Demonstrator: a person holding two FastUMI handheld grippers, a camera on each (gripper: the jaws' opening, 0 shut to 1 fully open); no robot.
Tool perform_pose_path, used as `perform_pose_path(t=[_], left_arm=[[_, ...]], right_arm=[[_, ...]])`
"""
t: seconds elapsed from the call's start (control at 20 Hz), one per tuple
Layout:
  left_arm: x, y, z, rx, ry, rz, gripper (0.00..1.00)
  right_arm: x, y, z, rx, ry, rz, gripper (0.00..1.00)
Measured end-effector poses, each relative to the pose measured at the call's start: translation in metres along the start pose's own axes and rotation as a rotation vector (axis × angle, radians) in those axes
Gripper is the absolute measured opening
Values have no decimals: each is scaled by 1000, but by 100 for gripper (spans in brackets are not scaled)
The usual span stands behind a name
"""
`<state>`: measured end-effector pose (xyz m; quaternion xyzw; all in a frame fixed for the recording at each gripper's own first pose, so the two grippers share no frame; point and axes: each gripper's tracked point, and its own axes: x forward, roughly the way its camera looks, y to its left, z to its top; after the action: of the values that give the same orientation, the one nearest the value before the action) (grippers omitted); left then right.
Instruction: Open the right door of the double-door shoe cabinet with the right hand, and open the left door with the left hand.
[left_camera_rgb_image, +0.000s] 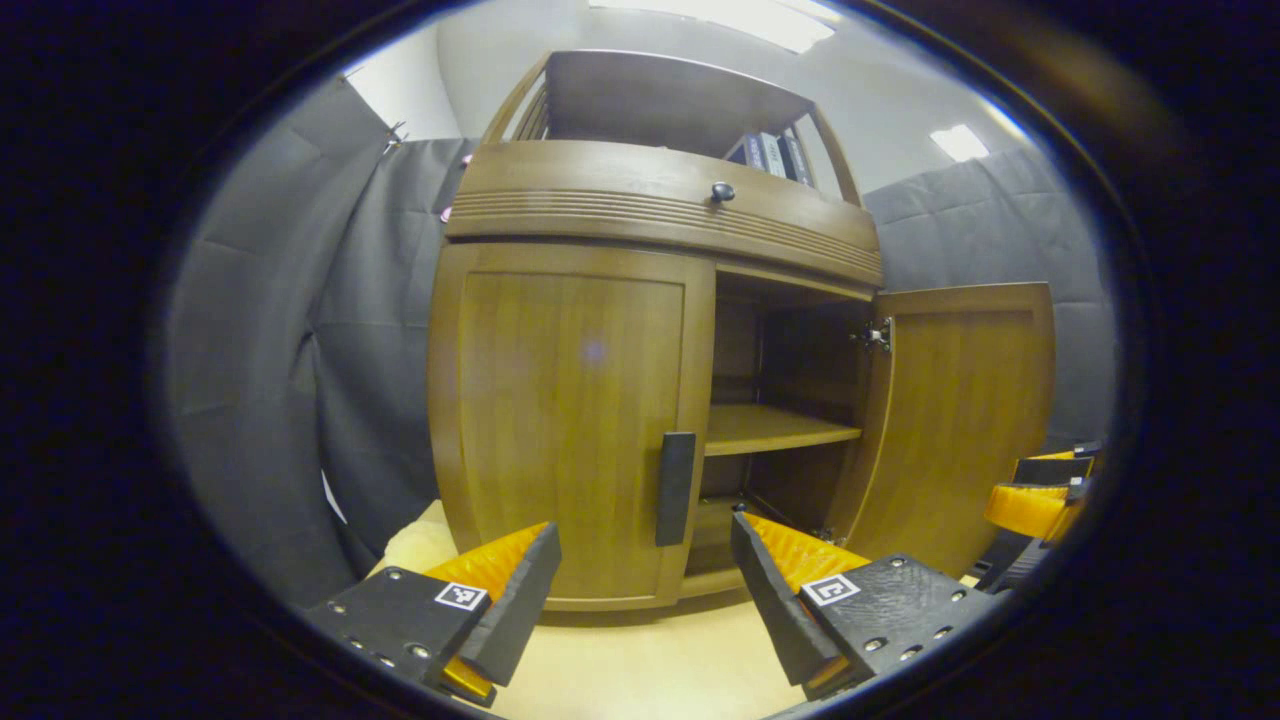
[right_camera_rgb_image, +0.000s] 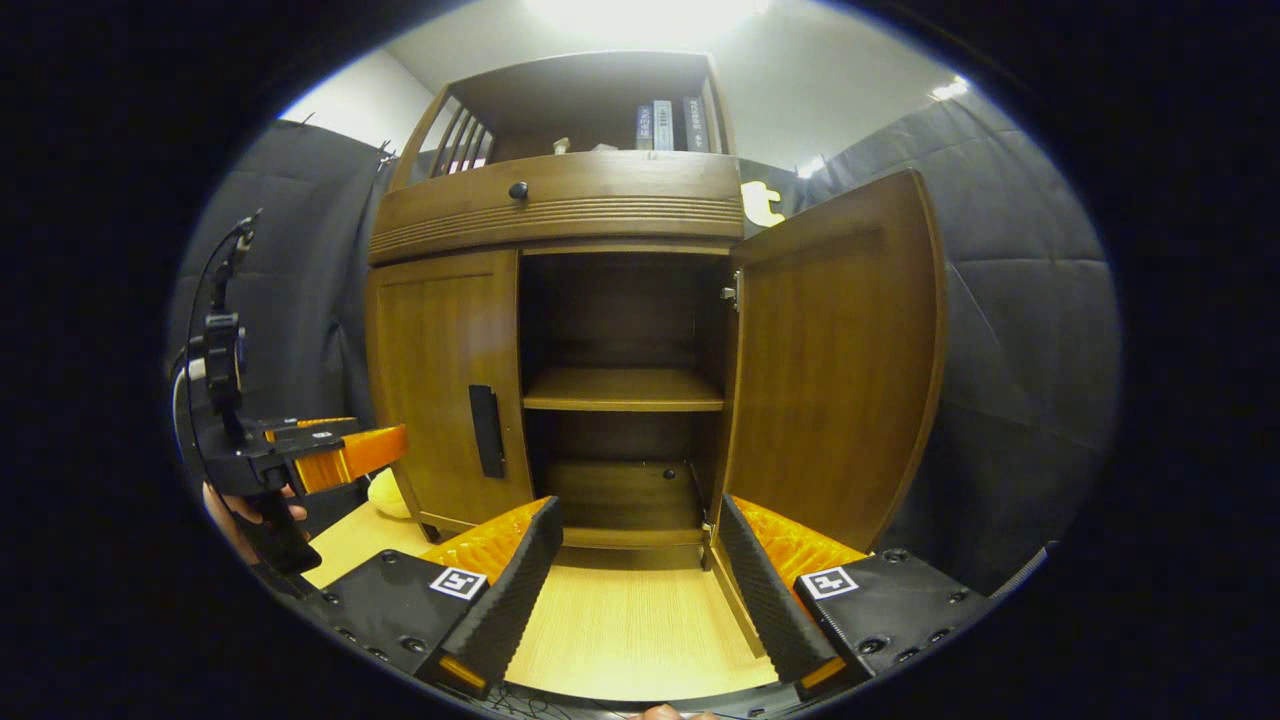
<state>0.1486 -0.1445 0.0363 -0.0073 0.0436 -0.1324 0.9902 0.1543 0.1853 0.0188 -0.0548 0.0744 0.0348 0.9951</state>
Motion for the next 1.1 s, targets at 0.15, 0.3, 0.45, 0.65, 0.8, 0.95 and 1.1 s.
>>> perform_pose_path(t=[0.15, 0.3, 0.45, 0.65, 0.8, 0.95, 1.1], left_arm=[[21, -4, 1, 27, 1, 8, 100], [46, -8, 0, 37, 14, 26, 100], [75, -13, -6, 34, 39, 46, 100], [108, -19, -11, 40, 51, 57, 100], [129, -21, -14, 47, 56, 76, 93], [145, -26, -23, 37, 72, 75, 74], [154, -30, -16, -13, 33, 88, 54]], right_arm=[[15, 4, -2, 6, -4, 27, 97], [32, -1, -1, 12, -2, 35, 98], [49, -10, 5, 23, -18, 39, 97], [69, -18, 6, 19, -20, 51, 97], [83, -22, 6, 14, -21, 63, 97], [92, -24, 8, 6, -25, 75, 97], [94, -25, 6, -8, -30, 81, 97]])
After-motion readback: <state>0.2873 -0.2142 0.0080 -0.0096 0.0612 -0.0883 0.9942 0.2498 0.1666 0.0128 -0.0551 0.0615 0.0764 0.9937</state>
